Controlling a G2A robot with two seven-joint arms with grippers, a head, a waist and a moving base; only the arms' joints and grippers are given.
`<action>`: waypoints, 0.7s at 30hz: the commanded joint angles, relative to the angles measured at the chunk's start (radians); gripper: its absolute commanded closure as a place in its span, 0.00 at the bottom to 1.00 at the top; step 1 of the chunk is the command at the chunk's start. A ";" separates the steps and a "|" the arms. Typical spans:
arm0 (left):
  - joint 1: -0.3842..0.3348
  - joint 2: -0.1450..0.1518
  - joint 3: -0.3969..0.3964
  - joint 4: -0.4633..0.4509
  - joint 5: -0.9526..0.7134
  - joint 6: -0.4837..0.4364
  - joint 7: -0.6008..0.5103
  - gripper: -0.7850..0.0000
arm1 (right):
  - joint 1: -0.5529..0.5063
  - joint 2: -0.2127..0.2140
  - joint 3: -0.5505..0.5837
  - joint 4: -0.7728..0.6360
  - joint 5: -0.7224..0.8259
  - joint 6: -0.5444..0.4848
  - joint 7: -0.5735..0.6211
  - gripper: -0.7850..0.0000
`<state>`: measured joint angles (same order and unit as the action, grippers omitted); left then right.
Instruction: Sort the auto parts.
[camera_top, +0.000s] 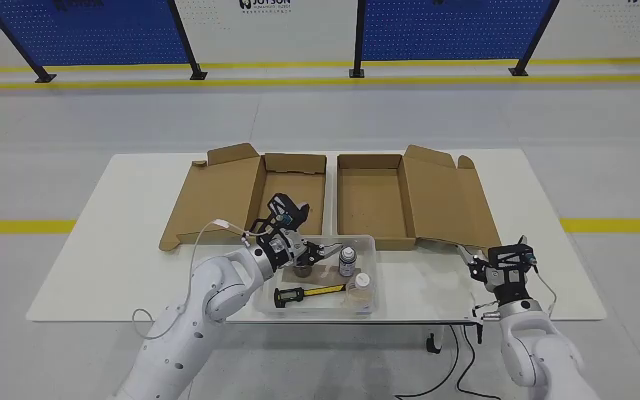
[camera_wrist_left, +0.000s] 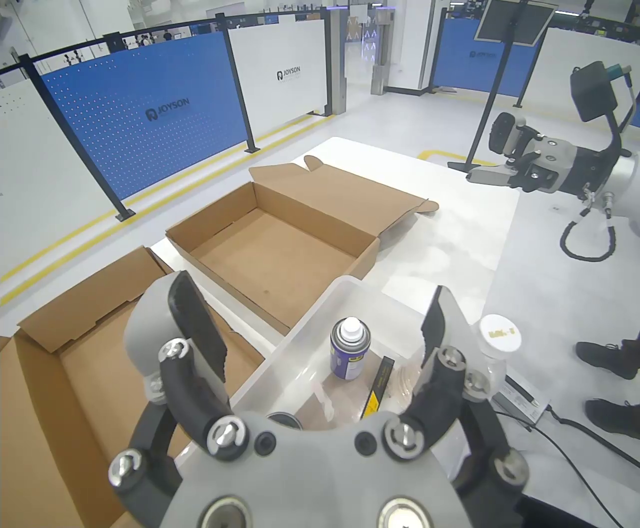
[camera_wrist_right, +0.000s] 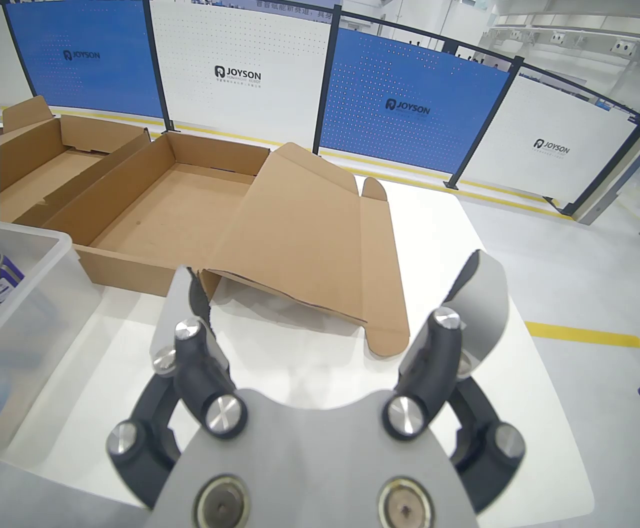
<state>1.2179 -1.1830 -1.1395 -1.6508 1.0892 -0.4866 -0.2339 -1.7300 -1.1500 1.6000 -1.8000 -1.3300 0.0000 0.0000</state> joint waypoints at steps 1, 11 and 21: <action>0.005 -0.001 0.003 -0.004 -0.011 0.000 0.008 0.00 | 0.000 0.000 0.000 0.000 0.000 0.000 0.000 0.00; 0.019 0.001 0.031 -0.074 -0.131 -0.135 -0.040 0.00 | 0.000 0.000 0.000 0.000 0.000 0.000 0.000 0.00; -0.080 -0.029 0.201 0.036 -0.186 -0.164 -0.142 0.00 | 0.000 0.000 0.000 0.000 0.000 0.000 0.000 0.00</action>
<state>1.1526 -1.2076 -0.9584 -1.6388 0.9059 -0.6534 -0.3749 -1.7300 -1.1500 1.6000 -1.8000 -1.3300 0.0000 0.0000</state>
